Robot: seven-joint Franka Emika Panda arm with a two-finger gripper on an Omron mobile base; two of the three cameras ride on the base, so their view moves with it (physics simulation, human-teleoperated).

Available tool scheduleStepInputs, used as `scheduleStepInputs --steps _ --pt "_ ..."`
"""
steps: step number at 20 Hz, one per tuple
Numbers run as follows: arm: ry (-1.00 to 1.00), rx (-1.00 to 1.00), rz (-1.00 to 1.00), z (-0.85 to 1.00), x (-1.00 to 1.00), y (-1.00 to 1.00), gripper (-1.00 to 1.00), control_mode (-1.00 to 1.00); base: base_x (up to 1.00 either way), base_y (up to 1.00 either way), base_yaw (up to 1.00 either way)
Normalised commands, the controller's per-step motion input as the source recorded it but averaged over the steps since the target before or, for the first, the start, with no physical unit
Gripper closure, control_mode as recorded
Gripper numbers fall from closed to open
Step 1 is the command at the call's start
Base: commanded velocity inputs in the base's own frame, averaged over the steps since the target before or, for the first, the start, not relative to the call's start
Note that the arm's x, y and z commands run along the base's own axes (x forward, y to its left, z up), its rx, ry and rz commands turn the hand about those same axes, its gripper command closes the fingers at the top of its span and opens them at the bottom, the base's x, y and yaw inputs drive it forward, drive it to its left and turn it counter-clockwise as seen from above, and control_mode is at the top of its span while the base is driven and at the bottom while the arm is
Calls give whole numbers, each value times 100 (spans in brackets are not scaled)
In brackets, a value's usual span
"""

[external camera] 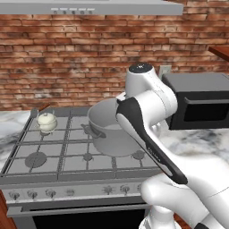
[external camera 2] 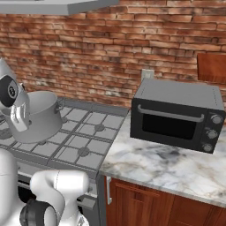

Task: Pick the kettle from the cabinet and place it on a stove burner. Then pick the pot from the counter and place it on another stove burner. Finally, turn both burners on.

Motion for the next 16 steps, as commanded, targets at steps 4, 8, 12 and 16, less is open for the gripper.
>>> scheduleStepInputs --steps 4,8,12,16 --pt "0 0 4 0 0 10 100 -100 0 0 0" --pt "0 0 4 0 2 36 100 -100 0 0 0" --pt "0 0 3 0 4 29 100 -100 0 0 0" --pt "0 0 4 0 9 25 100 -100 0 0 0"
